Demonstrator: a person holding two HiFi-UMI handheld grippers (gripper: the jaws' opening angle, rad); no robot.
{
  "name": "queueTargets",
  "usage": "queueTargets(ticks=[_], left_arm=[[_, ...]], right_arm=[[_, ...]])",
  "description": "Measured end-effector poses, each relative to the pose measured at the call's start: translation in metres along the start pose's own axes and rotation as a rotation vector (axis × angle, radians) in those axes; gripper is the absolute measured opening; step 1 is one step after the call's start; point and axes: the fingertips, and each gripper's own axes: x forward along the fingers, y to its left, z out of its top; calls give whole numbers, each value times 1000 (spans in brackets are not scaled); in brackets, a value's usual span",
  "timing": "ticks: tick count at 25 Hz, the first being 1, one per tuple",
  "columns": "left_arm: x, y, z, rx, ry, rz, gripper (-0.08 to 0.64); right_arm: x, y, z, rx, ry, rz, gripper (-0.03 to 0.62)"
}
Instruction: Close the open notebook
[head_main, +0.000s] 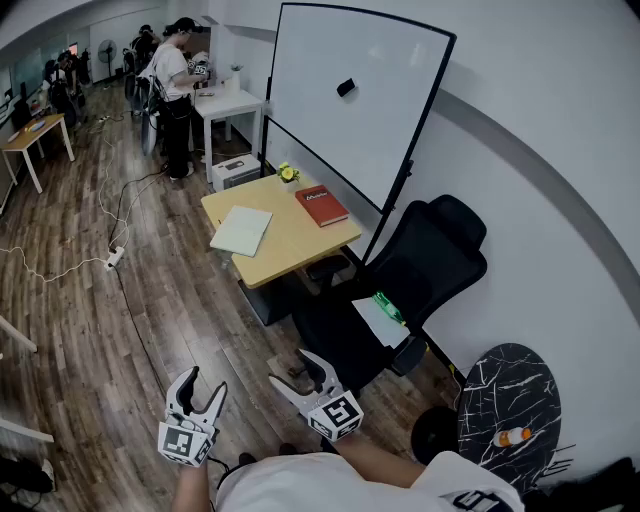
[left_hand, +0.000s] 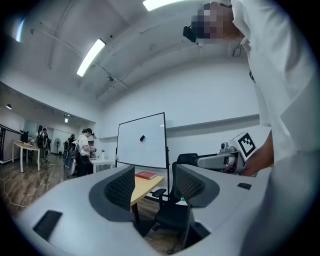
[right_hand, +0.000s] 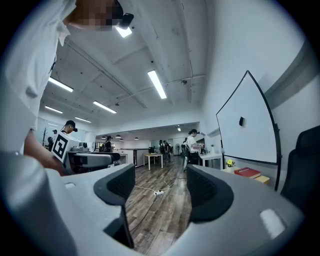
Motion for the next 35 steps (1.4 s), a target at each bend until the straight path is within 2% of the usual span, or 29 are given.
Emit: queueTargets(ticks=[4, 11, 19, 26, 31, 35], left_arm=[[-10, 11, 1, -2, 8, 3, 245], [-25, 17, 3, 33, 23, -14, 244], [-32, 23, 3, 88, 45, -39, 239], [-47, 51, 11, -17, -14, -27, 236], [-72, 87, 19, -101, -82, 78, 235], [-86, 105, 7, -134, -87, 135, 233]], right_arm=[[6, 0, -3, 8, 17, -32, 327], [9, 18, 12, -17, -40, 11, 327], [15, 26, 10, -34, -20, 4, 327], [30, 39, 12, -48, -15, -39, 327], [43, 52, 8, -53, -16, -81, 327], [53, 62, -2, -43, -6, -98, 325]])
